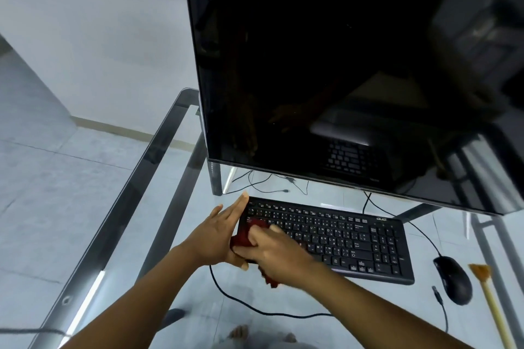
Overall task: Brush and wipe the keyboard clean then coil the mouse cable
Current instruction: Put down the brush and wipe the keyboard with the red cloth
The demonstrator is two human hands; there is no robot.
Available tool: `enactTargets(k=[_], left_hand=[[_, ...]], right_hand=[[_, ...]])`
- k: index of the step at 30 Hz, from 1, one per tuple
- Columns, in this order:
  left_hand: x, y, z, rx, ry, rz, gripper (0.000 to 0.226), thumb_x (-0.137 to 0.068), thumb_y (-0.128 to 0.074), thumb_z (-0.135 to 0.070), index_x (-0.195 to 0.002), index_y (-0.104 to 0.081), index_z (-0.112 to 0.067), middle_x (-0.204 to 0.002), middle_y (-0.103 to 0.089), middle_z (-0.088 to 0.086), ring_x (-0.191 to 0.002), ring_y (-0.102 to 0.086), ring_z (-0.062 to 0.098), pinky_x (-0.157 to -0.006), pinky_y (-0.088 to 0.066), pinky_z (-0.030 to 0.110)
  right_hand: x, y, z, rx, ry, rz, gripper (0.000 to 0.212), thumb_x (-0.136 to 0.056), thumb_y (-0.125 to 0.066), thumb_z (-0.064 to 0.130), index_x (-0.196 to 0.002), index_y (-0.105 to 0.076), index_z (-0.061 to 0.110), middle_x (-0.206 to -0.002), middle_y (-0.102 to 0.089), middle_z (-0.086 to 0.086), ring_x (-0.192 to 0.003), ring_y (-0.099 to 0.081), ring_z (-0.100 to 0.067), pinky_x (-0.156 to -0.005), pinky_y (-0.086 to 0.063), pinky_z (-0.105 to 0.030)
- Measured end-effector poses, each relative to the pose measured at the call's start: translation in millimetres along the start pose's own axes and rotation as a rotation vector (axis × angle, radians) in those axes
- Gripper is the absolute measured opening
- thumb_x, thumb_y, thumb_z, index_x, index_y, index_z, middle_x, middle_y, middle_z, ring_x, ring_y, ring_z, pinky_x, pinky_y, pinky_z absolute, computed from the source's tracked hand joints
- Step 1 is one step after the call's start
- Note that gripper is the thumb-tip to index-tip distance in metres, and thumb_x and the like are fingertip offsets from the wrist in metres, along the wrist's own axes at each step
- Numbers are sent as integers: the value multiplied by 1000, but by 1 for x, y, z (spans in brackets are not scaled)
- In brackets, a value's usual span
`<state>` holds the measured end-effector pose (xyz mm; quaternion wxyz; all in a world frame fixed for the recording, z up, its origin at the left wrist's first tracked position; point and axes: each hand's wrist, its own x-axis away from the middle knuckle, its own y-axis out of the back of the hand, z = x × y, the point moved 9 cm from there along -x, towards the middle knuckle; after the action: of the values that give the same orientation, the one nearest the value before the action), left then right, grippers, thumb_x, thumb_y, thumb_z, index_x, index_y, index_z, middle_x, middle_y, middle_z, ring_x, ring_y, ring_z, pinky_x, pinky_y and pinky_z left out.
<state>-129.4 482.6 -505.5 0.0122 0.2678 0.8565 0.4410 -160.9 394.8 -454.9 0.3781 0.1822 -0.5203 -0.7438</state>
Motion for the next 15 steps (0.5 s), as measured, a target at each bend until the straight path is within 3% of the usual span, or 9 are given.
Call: enactTargets(k=[1, 2, 3, 5, 7, 9, 11, 13, 15], left_hand=[[0, 0, 0, 0, 0, 1, 146, -49, -67, -83, -150, 21, -25, -163, -3, -6, -148, -10, 8, -122, 0, 36], [0, 0, 0, 1, 2, 4, 145, -52, -71, -78, -151, 21, -26, -163, -3, -6, -148, -10, 8, -121, 2, 35], [-1, -1, 0, 2, 5, 10, 144, -53, -74, -74, -151, 21, -26, -163, -2, -7, -148, -9, 8, -120, 4, 33], [0, -1, -1, 1, 3, 5, 144, -55, -75, -72, -150, 22, -26, -163, -1, -7, -148, -8, 7, -119, 6, 32], [0, -1, -1, -11, -5, -3, 144, -55, -75, -72, -150, 23, -26, -163, 0, -8, -148, -8, 7, -120, 5, 32], [-1, -1, 0, -20, -4, -3, 144, -55, -75, -73, -150, 23, -27, -163, -3, -8, -148, -10, 8, -120, 4, 33], [-1, -1, 1, -21, 1, 5, 143, -55, -73, -75, -150, 23, -27, -162, -3, -7, -148, -10, 7, -120, 4, 33], [-1, -1, 0, -17, 6, 7, 143, -55, -73, -75, -150, 23, -27, -163, -1, -7, -148, -7, 7, -121, 3, 35], [1, 0, -1, -6, 19, -1, 145, -54, -75, -73, -150, 21, -26, -162, -4, -6, -147, -9, 6, -121, 4, 33]], right_hand=[[-2, 10, -14, -21, -18, -113, 13, -92, -58, 43, -97, -60, 31, -92, -54, 0, -85, -47, -20, -64, -32, -30], [-4, 23, -36, 24, -105, -244, 23, -91, -54, 55, -89, -57, 32, -90, -56, 4, -87, -48, -18, -64, -35, -31], [-3, 33, -48, 83, -184, -270, 25, -91, -50, 59, -91, -59, 35, -93, -58, 6, -90, -51, -18, -68, -39, -31], [1, 35, -57, 42, -286, -334, 19, -95, -49, 52, -102, -60, 39, -99, -55, 4, -88, -55, -19, -69, -43, -30], [-1, 19, -34, -95, -242, -247, 14, -95, -56, 35, -109, -58, 32, -102, -53, -2, -83, -53, -19, -66, -43, -31], [-2, -2, -11, -52, -105, -70, 41, -92, -55, 15, -129, -53, 33, -107, -51, -1, -85, -49, -20, -70, -42, -29], [-3, 12, -52, -99, -332, -211, 34, -96, -52, 27, -129, -51, 34, -101, -49, 2, -87, -49, -23, -71, -40, -22], [0, 26, -80, -91, -569, -392, 34, -97, -52, 29, -131, -49, 32, -101, -49, -1, -88, -52, -29, -75, -48, -31], [-13, 17, -62, -72, -554, -338, 45, -93, -57, 20, -136, -46, 27, -110, -50, -7, -95, -51, -32, -82, -49, -38]])
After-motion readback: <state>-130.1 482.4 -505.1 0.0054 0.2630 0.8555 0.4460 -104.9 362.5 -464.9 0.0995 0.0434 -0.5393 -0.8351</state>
